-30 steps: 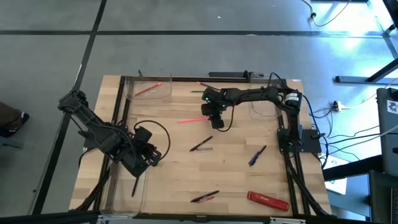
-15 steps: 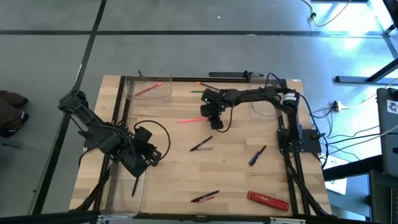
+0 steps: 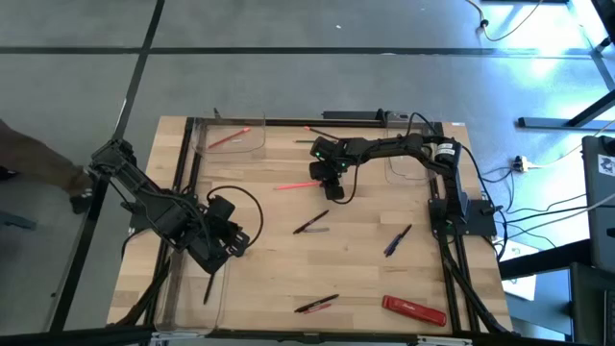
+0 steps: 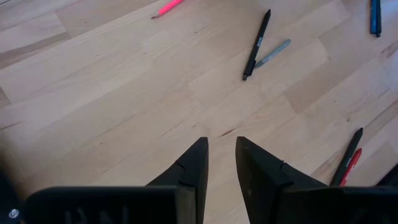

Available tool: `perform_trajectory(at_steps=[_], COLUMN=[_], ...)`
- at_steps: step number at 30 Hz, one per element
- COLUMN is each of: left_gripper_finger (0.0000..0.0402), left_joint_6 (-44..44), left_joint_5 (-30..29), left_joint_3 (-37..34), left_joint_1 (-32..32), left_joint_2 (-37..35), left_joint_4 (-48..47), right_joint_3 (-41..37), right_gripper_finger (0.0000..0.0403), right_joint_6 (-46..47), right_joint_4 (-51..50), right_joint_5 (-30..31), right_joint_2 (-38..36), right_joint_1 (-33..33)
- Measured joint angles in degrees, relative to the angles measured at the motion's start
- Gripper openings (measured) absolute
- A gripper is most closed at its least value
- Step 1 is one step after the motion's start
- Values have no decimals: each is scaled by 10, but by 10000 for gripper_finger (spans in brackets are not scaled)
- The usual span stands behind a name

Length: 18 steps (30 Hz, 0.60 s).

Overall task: Sort crayons/erasers/pens/pencils in bins
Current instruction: Put the pink pencil into the top left transparent bin

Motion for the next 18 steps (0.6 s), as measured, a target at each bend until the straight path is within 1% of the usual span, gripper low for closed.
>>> perform_trajectory(at_steps=[6,9,13,18], left_gripper_finger=[74,74,71,75], left_joint_6=[0,0,-1,-1], left_joint_5=[0,0,0,0], left_joint_3=[0,0,0,0], left_joint_1=[0,0,0,0], left_joint_2=[0,0,0,0], left_joint_4=[0,0,0,0], right_joint_3=[0,0,0,19], right_gripper_finger=[59,36,31,41], right_joint_6=[0,0,7,32], right_joint_4=[0,1,1,-26], right_joint_5=[-8,-17,-19,-18], right_joint_2=[1,1,0,2], right_joint_1=[0,0,0,0])
